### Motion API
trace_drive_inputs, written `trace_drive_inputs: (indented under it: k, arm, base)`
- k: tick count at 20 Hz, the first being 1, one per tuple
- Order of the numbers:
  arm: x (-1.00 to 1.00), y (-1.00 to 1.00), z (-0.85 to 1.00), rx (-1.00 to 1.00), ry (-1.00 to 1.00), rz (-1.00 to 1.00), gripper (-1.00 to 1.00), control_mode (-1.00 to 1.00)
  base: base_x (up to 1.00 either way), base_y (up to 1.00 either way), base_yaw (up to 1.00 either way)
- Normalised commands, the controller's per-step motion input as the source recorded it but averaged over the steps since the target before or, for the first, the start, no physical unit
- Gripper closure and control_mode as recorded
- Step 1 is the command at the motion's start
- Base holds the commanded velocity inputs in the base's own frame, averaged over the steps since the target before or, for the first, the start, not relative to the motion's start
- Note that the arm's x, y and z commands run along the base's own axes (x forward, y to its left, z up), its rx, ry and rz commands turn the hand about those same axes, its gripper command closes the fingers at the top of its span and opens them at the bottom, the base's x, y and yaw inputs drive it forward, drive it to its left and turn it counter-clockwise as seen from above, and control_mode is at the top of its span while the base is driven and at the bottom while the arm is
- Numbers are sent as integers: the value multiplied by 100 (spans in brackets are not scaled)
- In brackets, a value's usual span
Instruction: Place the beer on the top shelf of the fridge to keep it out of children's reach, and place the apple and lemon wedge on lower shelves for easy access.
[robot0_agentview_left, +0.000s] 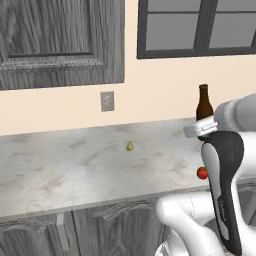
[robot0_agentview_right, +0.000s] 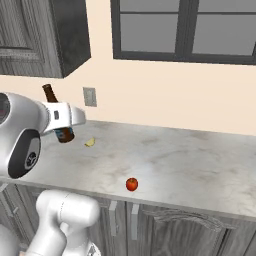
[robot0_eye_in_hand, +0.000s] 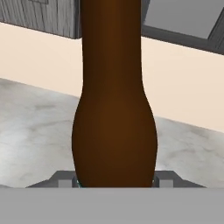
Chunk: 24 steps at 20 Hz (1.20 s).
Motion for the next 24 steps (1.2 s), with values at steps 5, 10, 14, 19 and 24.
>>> trace_drive_inputs:
  k: [5,10,14,19,24]
  arm:
    - [-12,0,-5,-2,0,-6,100,-100]
    - [-13,0,-3,0,0,-2,100,100]
    - [0,0,0,0,0,0,100,100]
    - [0,0,0,0,0,0,100,100]
    - [0,0,0,0,0,0,100,100]
  base:
    - [0,0,0]
    - [-6,-1,-1]
    - [-52,-7,-12]
    - [-58,-17,-29]
    - [-57,-30,-50]
